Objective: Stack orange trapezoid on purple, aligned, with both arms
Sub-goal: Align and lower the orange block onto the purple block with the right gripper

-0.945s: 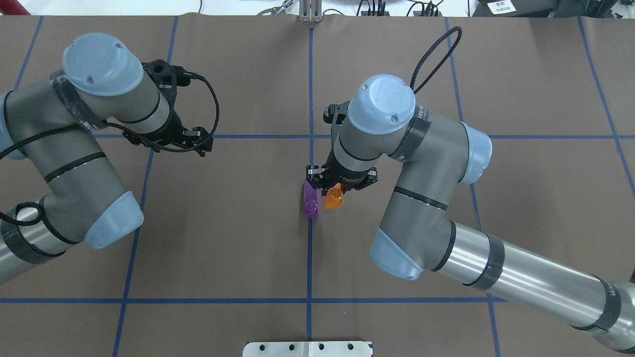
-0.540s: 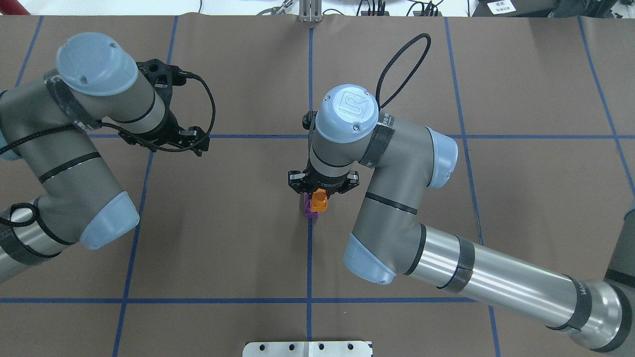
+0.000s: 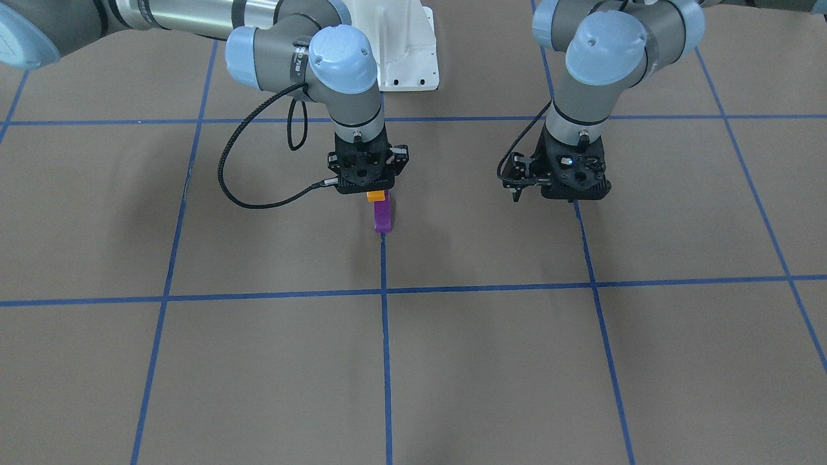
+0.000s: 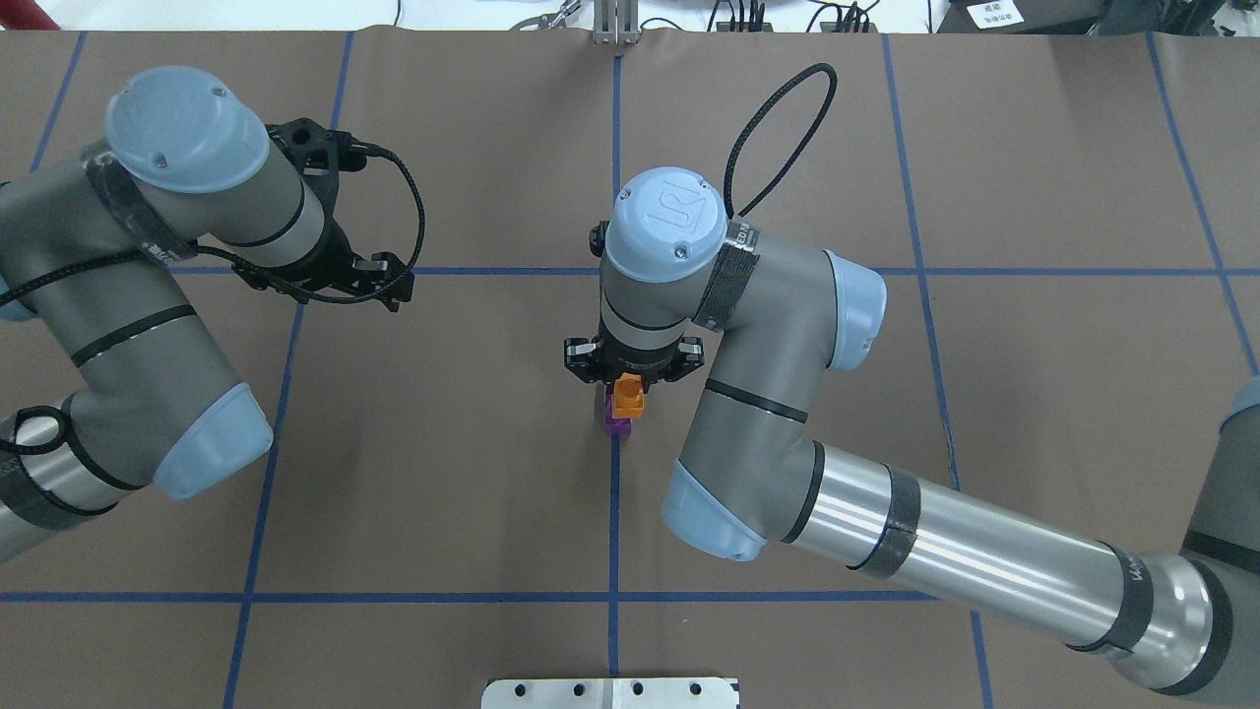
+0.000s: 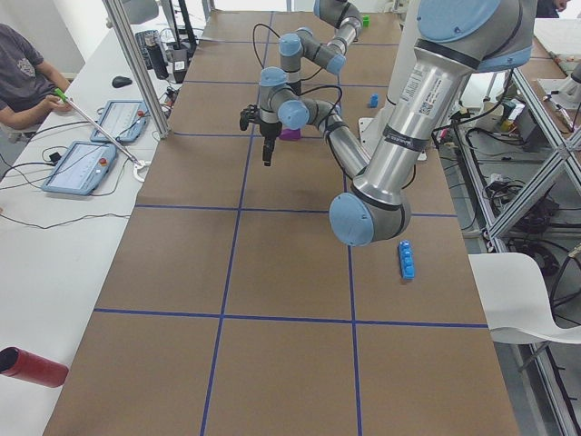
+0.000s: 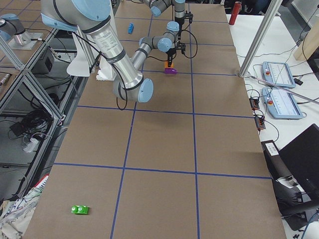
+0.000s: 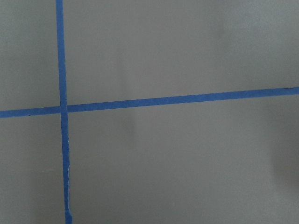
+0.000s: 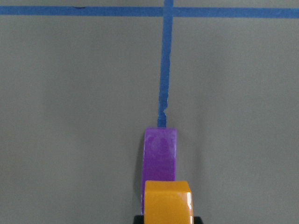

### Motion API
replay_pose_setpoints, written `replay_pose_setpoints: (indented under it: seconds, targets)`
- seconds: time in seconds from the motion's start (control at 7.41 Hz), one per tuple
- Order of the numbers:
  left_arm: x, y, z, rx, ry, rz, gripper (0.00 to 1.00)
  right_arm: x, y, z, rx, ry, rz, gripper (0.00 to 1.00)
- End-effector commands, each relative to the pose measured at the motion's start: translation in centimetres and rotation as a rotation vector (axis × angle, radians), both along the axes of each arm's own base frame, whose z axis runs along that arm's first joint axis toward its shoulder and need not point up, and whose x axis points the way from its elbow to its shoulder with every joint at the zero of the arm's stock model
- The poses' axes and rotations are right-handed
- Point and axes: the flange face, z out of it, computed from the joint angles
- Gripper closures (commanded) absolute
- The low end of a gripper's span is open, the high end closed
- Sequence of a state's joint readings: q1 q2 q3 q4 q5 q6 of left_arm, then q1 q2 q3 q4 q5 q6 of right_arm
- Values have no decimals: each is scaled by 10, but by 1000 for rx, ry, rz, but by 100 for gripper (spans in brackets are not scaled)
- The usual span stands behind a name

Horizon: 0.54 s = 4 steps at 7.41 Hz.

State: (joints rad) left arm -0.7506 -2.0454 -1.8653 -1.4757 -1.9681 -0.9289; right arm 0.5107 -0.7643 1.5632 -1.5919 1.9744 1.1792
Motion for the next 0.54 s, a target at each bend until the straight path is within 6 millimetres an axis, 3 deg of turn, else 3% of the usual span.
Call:
replay_pose_setpoints:
  seconds: [0.0, 0.4]
  targets:
    - [0, 1, -1, 2, 1, -1, 0, -8, 6, 1, 9, 8, -8, 100]
    - [0, 1, -1, 0, 2, -1, 0, -13, 5, 7, 3, 23, -9, 100]
